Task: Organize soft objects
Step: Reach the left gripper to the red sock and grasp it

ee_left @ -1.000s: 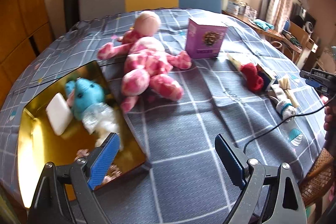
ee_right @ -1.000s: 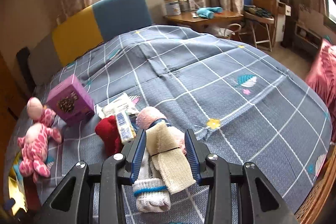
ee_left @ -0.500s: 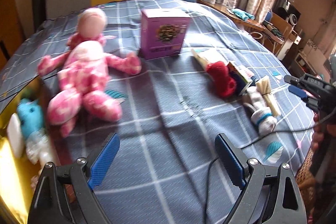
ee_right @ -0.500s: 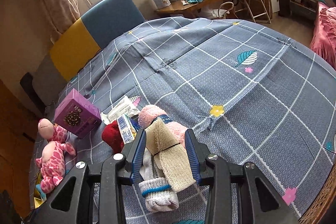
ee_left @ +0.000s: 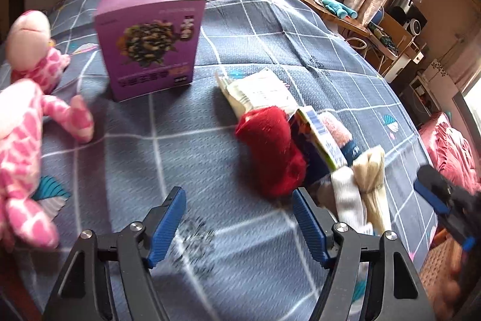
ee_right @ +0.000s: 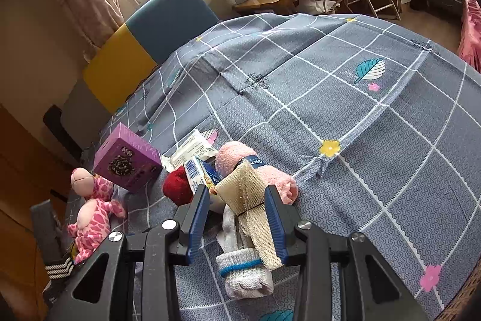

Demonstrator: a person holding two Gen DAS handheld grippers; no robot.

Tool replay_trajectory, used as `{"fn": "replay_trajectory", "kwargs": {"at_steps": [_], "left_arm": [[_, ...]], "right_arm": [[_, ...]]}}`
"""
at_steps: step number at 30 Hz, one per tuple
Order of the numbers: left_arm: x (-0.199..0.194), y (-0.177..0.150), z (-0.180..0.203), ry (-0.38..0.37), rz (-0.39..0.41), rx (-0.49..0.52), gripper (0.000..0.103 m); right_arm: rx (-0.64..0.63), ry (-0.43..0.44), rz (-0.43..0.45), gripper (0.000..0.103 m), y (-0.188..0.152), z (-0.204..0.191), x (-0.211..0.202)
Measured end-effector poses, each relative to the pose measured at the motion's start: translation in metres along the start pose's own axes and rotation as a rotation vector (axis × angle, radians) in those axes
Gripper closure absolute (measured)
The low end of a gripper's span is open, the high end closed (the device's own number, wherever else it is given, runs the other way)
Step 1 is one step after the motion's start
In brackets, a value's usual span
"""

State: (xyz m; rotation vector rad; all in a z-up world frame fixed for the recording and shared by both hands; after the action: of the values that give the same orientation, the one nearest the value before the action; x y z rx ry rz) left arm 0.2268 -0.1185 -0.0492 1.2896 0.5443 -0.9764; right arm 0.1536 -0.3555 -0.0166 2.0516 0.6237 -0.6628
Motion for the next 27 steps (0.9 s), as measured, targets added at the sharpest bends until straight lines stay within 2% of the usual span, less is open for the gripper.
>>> {"fn": "replay_trajectory", "kwargs": {"at_steps": [5, 11, 12, 14, 15, 17, 19, 21, 23, 27], "left_arm": [[0.032, 0.018, 0.010, 0.006, -0.018, -0.011, 0.030], [0.052, 0.030, 0.019, -0.001, -0.011, -0.010, 0.031], [0.057, 0.031, 0.021, 0.004, -0.018, 0.002, 0.035], [0.069, 0.031, 0.023, -0.001, -0.060, 0.021, 0.063], [0.074, 0.030, 0.023, -0.011, -0.073, 0.019, 0.064], [0.069, 0.029, 0.020, -0.031, -0.054, 0.011, 0.074], [0.058, 0.026, 0.014, -0.058, -0.044, -0.012, 0.075], [0.040, 0.020, 0.012, -0.064, -0.009, 0.019, 0.076], [0.019, 0.012, 0.007, -0.060, 0.025, 0.054, 0.076], [-0.018, -0.014, -0.016, -0.053, 0.042, 0.055, 0.076]], "right_arm": [[0.010, 0.022, -0.010, 0.065, 0.000, 0.000, 0.001], [0.025, 0.042, -0.033, 0.065, -0.002, 0.001, 0.005], [0.025, 0.042, -0.034, 0.065, -0.002, 0.000, 0.005], [0.017, 0.041, -0.035, 0.065, -0.002, -0.001, 0.006], [0.014, 0.043, -0.035, 0.065, -0.003, -0.002, 0.006], [0.003, 0.042, -0.035, 0.065, -0.003, -0.003, 0.006], [-0.005, 0.041, -0.029, 0.065, -0.003, -0.004, 0.006], [-0.011, 0.044, -0.022, 0.065, -0.003, -0.005, 0.005], [-0.014, 0.046, -0.022, 0.065, -0.003, -0.006, 0.004], [-0.021, 0.050, -0.024, 0.065, -0.004, -0.007, 0.004]]}}
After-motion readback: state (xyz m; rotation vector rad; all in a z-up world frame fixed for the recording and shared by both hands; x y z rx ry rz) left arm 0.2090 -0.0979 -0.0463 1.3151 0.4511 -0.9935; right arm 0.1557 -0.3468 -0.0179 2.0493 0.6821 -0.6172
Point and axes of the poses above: each gripper's, at about its wrist camera, not at the fingertips, and x roughly the way its jaws point, z to its right, y to its top, the point moved 1 cm from there along x, roughly the way its jaws point, and after that the axes turned 3 degrees about z, right-handed, at the moved point
